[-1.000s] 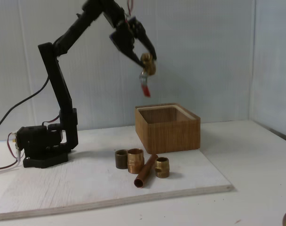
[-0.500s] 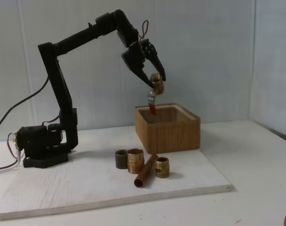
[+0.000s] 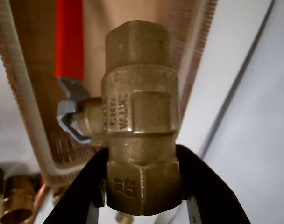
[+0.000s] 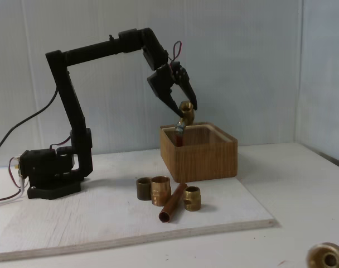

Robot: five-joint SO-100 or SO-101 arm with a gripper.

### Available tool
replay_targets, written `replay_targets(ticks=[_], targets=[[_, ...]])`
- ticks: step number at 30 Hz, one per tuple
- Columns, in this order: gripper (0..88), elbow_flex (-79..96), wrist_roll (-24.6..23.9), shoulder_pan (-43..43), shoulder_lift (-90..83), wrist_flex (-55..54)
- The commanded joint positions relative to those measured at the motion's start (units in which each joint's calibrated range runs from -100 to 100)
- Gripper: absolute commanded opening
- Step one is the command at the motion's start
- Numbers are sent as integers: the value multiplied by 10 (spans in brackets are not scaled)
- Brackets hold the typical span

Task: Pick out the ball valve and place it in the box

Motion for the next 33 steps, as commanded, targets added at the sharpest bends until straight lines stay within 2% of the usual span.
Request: replay_targets(ticks=[1,5,14,33], targets=[[34,-5,-4,-8,-37,-17],[34,14,-4,-18,-37,-27],[34,109,-4,-18,-37,-144],[34,232,-3,-18,-37,-300]])
